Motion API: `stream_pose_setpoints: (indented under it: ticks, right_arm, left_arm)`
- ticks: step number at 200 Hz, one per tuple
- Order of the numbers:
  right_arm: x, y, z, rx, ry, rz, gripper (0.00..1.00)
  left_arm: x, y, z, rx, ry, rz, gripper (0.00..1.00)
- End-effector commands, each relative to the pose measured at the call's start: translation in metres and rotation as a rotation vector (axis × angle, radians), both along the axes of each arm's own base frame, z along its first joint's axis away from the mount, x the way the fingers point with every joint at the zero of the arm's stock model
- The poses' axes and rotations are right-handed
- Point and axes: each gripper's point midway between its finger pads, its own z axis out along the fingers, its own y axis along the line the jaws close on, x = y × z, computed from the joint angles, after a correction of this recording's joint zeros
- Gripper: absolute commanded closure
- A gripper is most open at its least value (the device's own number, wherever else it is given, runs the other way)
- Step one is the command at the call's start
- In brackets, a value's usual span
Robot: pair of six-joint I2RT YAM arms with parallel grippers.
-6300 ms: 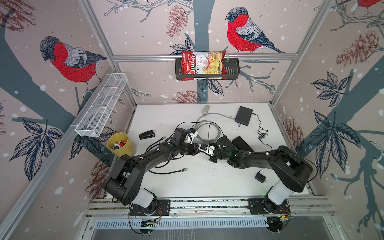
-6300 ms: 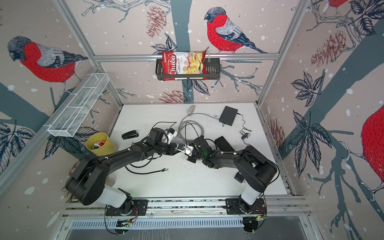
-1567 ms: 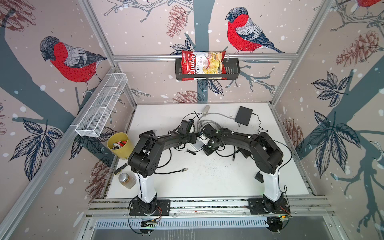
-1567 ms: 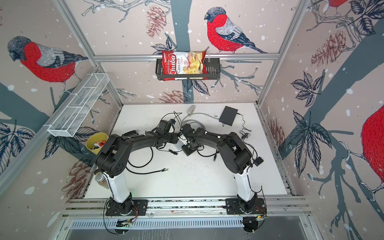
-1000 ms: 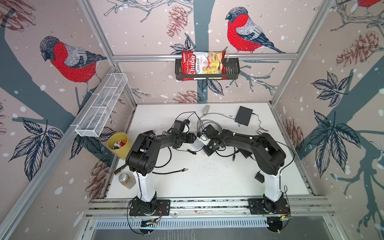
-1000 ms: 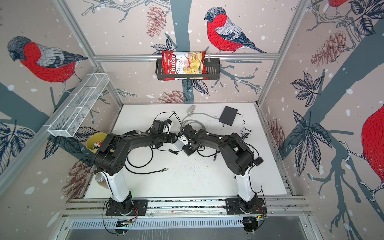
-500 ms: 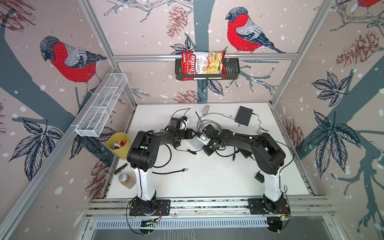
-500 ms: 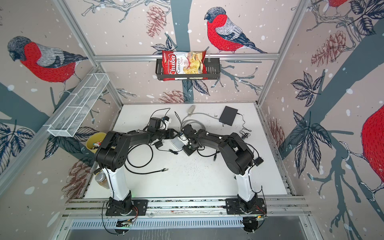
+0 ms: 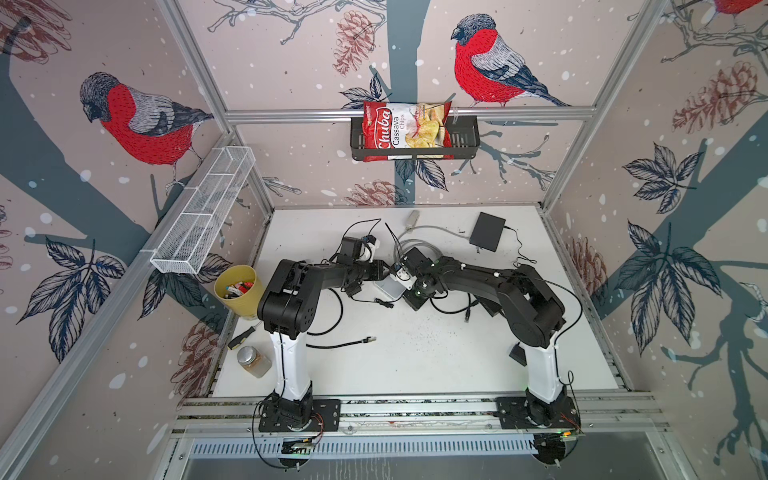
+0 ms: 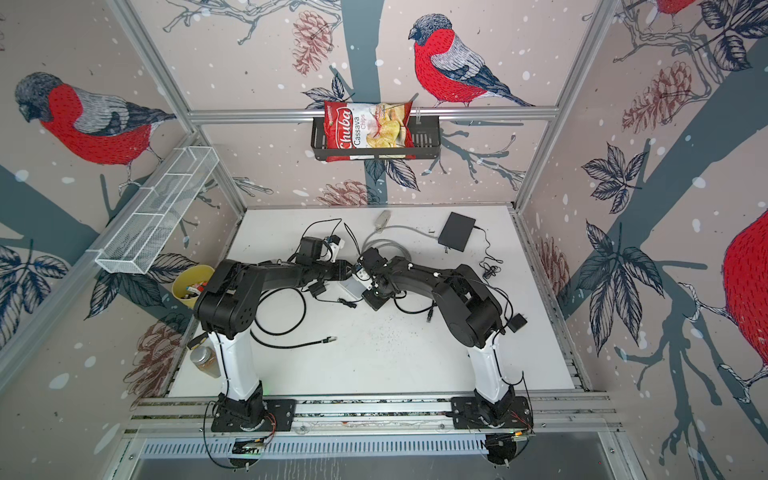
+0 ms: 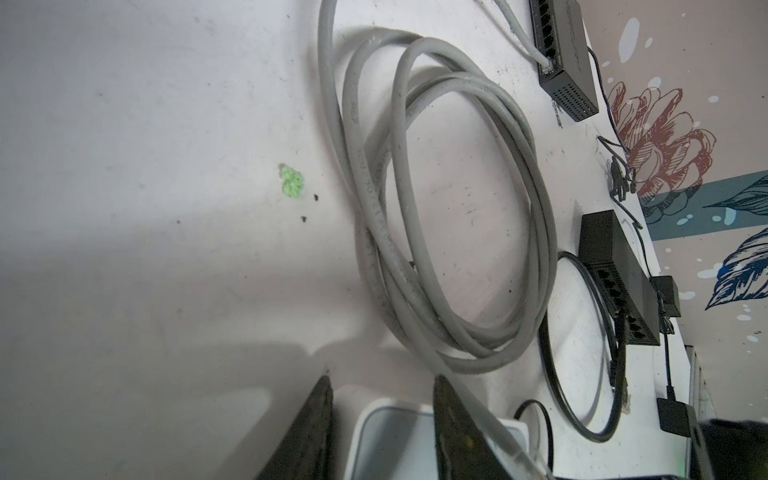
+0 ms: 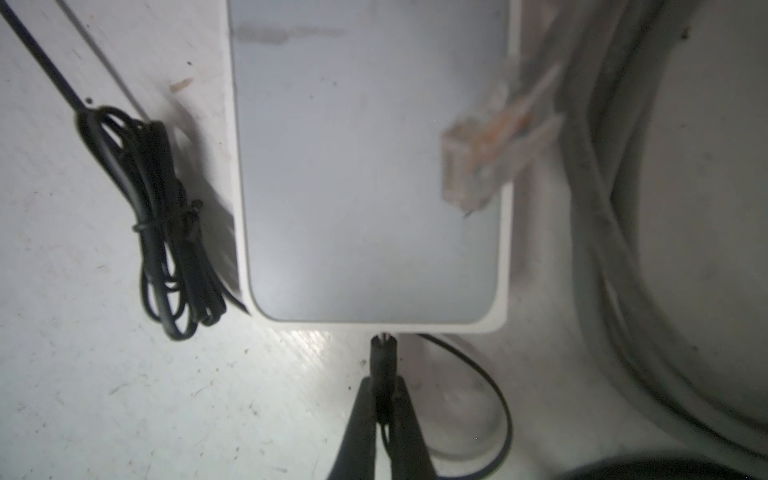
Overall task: Insert the plug into the switch port
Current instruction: 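Push the barrel plug into the white router's side port with right gripper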
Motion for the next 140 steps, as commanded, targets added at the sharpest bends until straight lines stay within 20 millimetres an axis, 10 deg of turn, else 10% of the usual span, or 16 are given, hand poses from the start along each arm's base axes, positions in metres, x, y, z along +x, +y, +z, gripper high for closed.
stream_pose_setpoints:
  ticks: [1,140]
  right_arm:
    - [-0.002,-0.015,-0.01,-0.098,-0.009,0.01,0.96]
    - [0.04,0.008,0.015,-0.091,-0.194,-0.085,0.96]
  left_arm:
    - [-0.01,-0.012,0.004,-0.053,0.007,-0.092,0.63]
    - [-0.022,-0.027,0.011,-0.121,-0.006,-0.193,0.72]
